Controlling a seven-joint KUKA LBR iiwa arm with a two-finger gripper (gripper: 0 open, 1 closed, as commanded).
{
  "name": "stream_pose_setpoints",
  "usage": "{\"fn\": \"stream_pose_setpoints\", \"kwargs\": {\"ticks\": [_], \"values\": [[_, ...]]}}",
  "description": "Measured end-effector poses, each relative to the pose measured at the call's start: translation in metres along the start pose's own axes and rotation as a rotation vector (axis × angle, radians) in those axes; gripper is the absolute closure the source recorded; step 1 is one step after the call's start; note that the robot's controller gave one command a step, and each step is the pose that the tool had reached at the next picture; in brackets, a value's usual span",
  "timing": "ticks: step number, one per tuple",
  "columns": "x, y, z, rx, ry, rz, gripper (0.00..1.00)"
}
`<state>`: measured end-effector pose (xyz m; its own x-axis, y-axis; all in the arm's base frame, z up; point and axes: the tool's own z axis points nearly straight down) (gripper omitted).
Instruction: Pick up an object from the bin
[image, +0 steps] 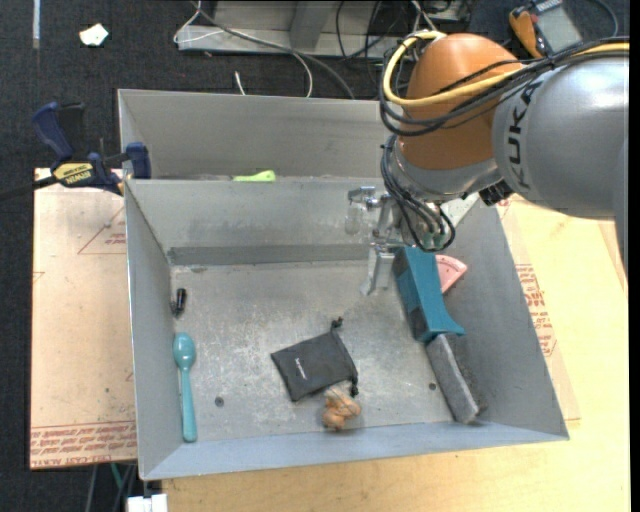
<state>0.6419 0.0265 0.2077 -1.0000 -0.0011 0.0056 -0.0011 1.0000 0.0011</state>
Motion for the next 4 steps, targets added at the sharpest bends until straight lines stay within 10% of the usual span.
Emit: {"fn": "stream_pose_setpoints", "kwargs": {"ticks": [1, 4], "values": [[-0.002, 0.000, -0.005, 0.000, -0.008, 0.001, 0.00], [0.091, 0.010, 0.103, 0.000, -0.009, -0.404, 0.00]]}}
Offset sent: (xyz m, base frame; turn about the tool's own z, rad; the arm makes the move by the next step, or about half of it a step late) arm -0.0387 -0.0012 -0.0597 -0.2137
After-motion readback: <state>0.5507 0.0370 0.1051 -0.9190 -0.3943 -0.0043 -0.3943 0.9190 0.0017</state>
